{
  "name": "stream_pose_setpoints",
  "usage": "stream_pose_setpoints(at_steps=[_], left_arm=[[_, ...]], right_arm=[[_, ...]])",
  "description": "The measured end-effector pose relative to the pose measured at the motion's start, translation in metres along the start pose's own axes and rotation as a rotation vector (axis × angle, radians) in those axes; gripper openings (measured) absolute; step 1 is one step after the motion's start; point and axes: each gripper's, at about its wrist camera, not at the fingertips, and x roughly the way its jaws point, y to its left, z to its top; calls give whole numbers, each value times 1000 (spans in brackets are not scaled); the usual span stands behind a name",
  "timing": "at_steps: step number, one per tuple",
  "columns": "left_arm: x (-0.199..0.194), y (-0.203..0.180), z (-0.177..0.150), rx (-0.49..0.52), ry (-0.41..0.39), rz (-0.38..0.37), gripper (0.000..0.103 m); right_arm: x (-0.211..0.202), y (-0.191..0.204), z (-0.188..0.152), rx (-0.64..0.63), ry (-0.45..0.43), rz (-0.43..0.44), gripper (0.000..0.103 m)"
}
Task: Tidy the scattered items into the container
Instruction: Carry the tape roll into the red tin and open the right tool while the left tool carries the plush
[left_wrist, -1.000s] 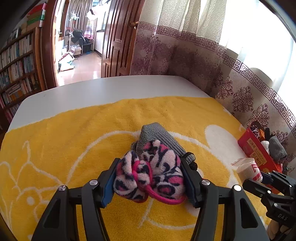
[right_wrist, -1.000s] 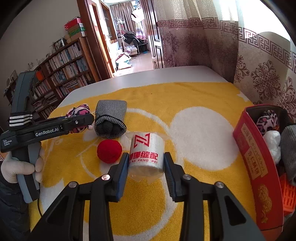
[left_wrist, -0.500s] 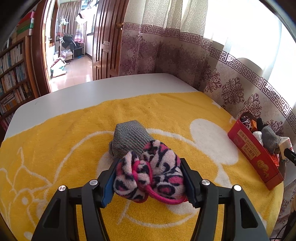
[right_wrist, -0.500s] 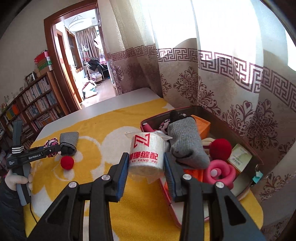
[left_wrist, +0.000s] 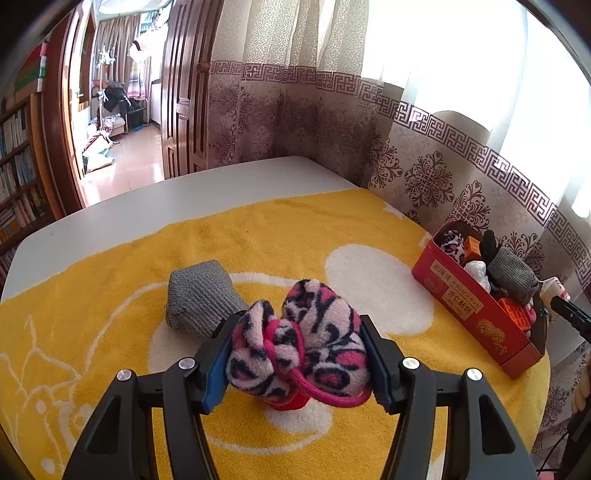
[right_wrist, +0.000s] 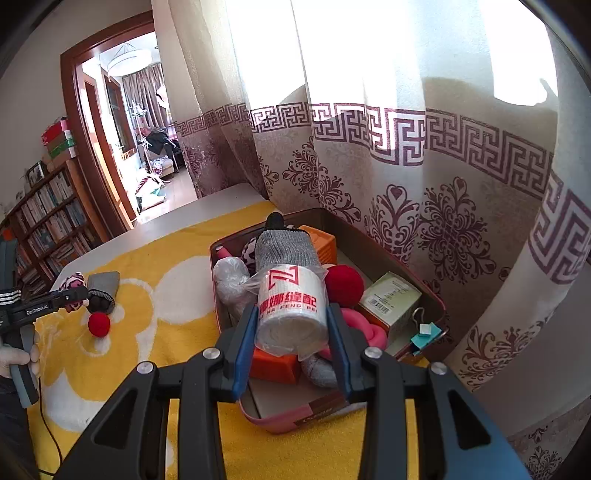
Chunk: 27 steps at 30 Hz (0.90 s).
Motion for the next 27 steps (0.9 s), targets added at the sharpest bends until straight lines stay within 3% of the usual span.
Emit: stream_pose_setpoints(at_steps=[5,10,11,15,27], left_arm=[[0,-26,6,37,-5,-42,63],[4,-48,10,69,-1,-68,63],[5,-52,10,75,1,-70,63],[10,-67,13,89,8,-91,63],[45,-120,32,117,36,-160,63]], right_arm=[[7,-3,-6,-12,28,9,41],[22,-1,-16,-56,112,22,42],[22,-2,-17,-59,111,18,43],[8,-12,-14,-25,51,26,67],[2,-23,-14,3,8,39,67]])
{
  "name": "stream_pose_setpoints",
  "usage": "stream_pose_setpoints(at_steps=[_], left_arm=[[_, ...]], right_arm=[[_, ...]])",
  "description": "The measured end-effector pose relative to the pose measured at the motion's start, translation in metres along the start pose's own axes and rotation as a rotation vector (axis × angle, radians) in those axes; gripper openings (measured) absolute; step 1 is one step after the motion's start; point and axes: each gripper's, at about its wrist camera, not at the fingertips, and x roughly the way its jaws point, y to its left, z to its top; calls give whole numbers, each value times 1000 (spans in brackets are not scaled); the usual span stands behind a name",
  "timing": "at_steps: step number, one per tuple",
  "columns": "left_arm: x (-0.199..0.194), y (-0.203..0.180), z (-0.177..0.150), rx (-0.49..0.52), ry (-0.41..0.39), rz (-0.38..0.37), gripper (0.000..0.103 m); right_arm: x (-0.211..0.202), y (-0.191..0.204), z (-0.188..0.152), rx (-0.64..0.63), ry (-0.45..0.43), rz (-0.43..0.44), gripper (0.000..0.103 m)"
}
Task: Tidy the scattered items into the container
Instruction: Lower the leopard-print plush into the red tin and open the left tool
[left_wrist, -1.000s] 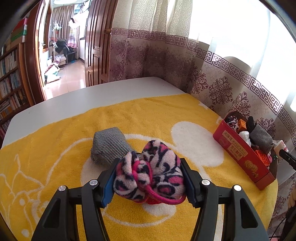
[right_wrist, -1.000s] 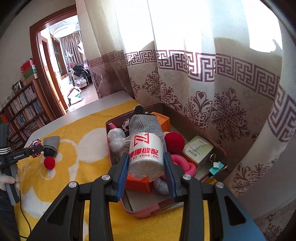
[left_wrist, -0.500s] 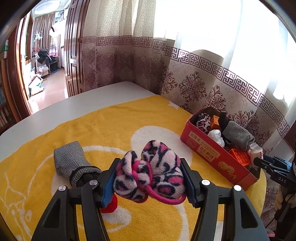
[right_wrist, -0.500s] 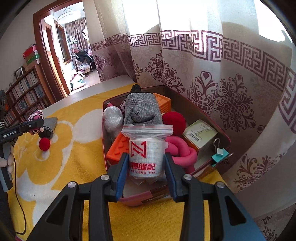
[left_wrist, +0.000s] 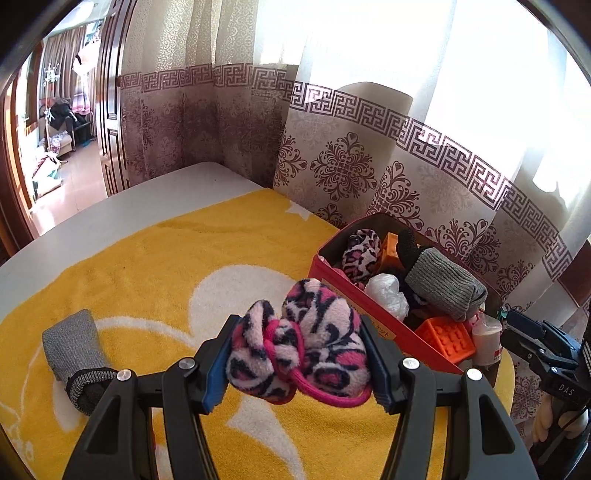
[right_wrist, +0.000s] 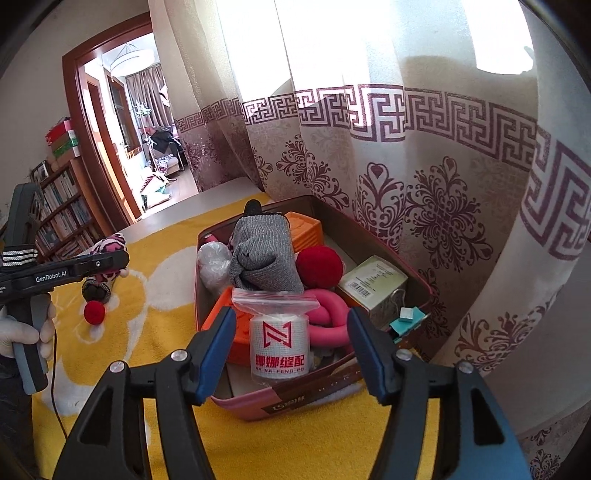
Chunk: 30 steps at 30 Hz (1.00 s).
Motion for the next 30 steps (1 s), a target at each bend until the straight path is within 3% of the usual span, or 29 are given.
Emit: stream_pose_setpoints(at_steps=[10,21,28,30], left_arm=[[59,-41,45,27,36,-57,63],[119,-60,53,77,83,-81,64],[118,-58,53,75,79,-107,64],[115,-57,54,64,76,-111,69]], right_arm=[[3,6,-1,-8,-13,37,67],[12,11,-4,-20,0,33,67],[13,13,-4,-16,-2,23,67],[12,14,-3,-16,-5,23,67]])
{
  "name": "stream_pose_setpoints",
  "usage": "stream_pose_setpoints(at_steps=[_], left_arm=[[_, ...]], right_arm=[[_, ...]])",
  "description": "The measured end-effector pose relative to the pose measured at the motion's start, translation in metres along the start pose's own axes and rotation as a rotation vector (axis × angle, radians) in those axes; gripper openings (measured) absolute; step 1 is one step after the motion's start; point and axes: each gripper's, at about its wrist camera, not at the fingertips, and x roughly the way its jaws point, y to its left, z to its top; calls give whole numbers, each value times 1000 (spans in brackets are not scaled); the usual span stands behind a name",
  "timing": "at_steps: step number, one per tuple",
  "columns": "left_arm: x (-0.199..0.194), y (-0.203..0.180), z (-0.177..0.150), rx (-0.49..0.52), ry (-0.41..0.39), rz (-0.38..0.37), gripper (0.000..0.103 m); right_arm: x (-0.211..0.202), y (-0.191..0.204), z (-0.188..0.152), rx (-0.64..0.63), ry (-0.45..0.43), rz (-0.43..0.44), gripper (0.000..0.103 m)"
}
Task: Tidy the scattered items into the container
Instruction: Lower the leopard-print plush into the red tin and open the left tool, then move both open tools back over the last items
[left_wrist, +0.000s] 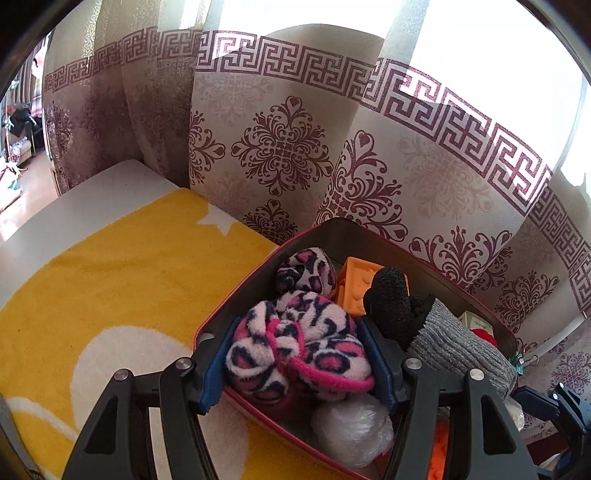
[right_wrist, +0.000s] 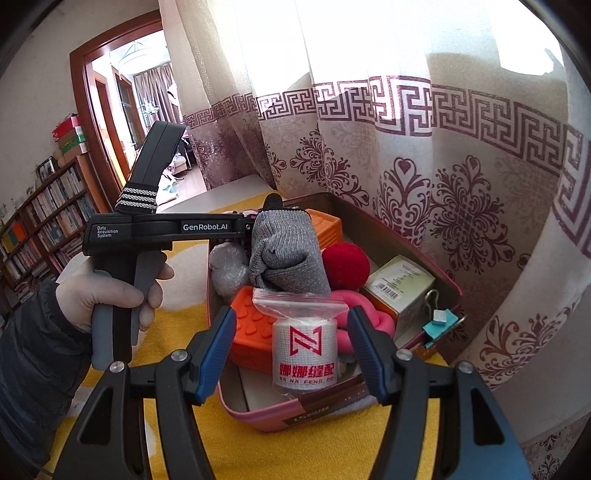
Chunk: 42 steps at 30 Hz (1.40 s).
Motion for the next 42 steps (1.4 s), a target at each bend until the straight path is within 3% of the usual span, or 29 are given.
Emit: stream_pose_setpoints(at_steps=[3,20,31,36,42], left_arm=[[-10,-1,0,-10,-34,28,84],[-57,14,-18,12,-91,183,84],[-83,30,-33,22,-110,213,84],[-91,36,-38,26,-115,230,84],[-100,43,-47,34,-118,239,84]], right_arm=[[-2,2,0,-1,-5,0,67],[-14,27,3,-35,-36,1,67],[-10,15,5,33,-20,-82,67],[-14,28,9,-9,-46,-83,67],[4,20,11,29,-20,-140,67]])
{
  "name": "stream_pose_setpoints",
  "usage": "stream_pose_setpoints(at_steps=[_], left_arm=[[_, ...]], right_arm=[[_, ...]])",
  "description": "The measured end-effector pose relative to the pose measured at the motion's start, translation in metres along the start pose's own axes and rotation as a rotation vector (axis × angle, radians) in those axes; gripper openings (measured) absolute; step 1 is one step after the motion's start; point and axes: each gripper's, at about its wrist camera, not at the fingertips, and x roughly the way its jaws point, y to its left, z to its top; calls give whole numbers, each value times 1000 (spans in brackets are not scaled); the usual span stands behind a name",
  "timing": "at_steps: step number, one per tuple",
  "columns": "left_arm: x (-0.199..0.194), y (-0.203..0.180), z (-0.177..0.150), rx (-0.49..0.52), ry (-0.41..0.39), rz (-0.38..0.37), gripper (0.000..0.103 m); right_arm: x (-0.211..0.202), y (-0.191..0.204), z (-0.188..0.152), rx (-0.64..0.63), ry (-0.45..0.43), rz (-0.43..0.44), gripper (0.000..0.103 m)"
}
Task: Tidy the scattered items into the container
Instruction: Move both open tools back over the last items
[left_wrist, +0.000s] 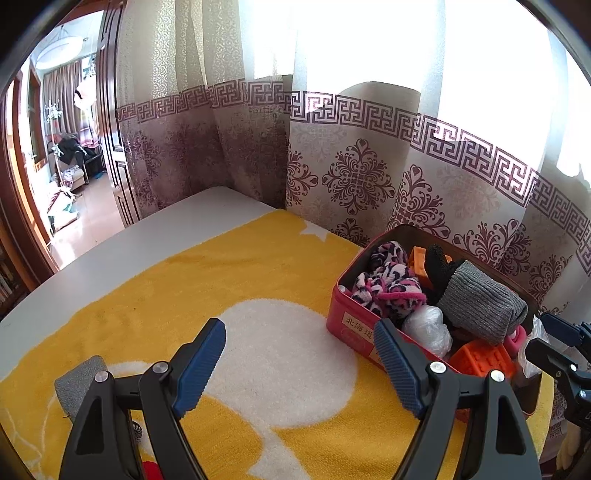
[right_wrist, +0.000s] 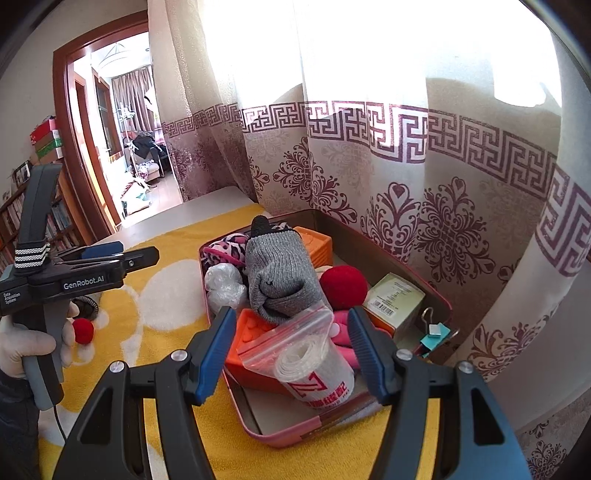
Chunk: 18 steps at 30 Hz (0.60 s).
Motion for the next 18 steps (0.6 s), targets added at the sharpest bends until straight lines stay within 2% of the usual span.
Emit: stream_pose_setpoints(at_steps=[5,10,14,18], left_arm=[[-4,10,-5,-8,2,1,84],[-14,34,-7,-62,-2,-21,84],[-30,71,-8,-134,-25,11,84],[-41,117,-15,-216,-17,54,84]], right_arm=[[24,-19,-6,55,83,-73,66],[22,-13,-4,41,74,-97,67],[6,5,4,11,2,-51,67],[-4,36,11,-35,-37,45,67]])
